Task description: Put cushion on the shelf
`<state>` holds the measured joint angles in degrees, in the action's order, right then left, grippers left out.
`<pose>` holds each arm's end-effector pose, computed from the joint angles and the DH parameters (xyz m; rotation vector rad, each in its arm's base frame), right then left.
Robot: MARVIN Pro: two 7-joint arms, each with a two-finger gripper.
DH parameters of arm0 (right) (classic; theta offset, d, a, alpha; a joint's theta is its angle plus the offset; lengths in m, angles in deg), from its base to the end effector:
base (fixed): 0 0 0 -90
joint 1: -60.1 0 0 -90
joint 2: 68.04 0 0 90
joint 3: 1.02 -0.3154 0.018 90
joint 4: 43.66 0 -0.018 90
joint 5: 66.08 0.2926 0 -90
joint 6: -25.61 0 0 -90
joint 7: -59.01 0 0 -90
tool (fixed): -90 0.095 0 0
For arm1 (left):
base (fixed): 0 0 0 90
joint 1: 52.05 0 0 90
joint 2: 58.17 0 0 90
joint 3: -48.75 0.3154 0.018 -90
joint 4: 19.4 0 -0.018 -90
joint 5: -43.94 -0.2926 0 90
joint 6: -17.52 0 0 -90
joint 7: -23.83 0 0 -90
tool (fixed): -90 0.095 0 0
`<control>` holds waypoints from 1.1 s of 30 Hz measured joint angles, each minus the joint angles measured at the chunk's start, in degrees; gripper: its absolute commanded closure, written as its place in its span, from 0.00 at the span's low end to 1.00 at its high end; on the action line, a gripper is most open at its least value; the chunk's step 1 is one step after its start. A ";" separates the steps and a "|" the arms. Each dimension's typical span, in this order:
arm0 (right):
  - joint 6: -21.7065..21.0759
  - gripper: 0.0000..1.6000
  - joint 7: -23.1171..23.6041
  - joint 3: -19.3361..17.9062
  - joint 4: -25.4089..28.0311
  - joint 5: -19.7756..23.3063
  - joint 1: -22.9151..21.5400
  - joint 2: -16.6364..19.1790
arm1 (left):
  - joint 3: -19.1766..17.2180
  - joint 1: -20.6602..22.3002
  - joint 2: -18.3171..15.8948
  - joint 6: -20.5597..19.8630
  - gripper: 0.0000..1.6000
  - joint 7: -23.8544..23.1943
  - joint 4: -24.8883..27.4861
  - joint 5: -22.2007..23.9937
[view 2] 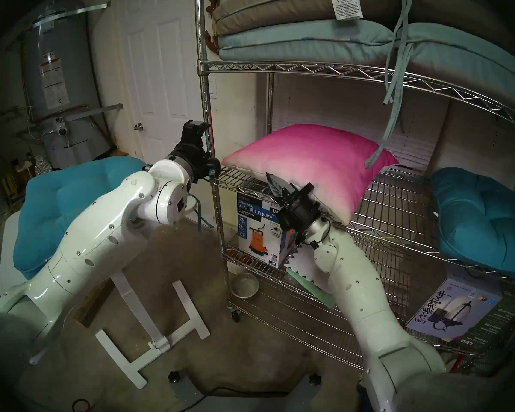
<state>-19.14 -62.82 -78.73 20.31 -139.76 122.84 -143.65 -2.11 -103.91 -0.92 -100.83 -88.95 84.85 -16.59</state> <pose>0.5008 0.0052 -0.2396 0.4475 1.2548 2.1513 0.4795 -0.0388 -0.0977 -0.9479 1.2977 -1.3072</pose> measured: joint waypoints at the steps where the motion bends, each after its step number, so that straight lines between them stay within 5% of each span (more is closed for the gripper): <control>1: 0.10 1.00 0.25 -0.12 -0.45 -0.19 -0.36 -0.11 | 0.00 0.00 0.00 0.00 0.00 0.00 0.00 0.00; 9: 1.38 1.00 1.39 -0.82 -5.27 -1.89 -3.58 -1.41 | 0.01 0.00 0.01 -0.02 0.00 -0.01 0.01 -0.01; 19: 4.09 1.00 -4.97 -0.58 -5.49 -3.84 -3.93 -2.04 | 0.01 0.00 0.01 -0.03 0.00 -0.01 0.02 -0.02; 20: 4.44 0.80 -5.74 -0.68 -4.81 -3.91 -3.72 -1.98 | 0.01 0.00 0.01 -0.03 0.00 -0.01 0.02 -0.02; 24: 5.50 0.50 -8.49 -0.90 -2.53 -4.01 -2.85 -1.72 | 0.01 0.00 0.02 -0.04 0.00 -0.01 0.02 -0.02; 25: 5.93 0.16 -9.44 -0.93 -1.75 -4.00 -2.49 -1.62 | 0.01 0.00 0.02 -0.04 0.00 -0.01 0.02 -0.02; 26: 6.45 0.00 -10.43 -0.92 -0.91 -3.99 -2.10 -1.56 | 0.01 0.00 0.02 -0.04 0.00 -0.01 0.02 -0.03; 33: 9.00 0.00 -15.71 0.22 4.48 -3.94 0.50 -1.68 | 0.01 0.00 0.03 -0.06 0.00 -0.01 0.02 -0.05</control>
<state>-10.14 -78.52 -78.50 24.78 -143.70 123.34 -145.33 -2.10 -103.91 -0.90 -100.89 -88.97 84.87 -16.64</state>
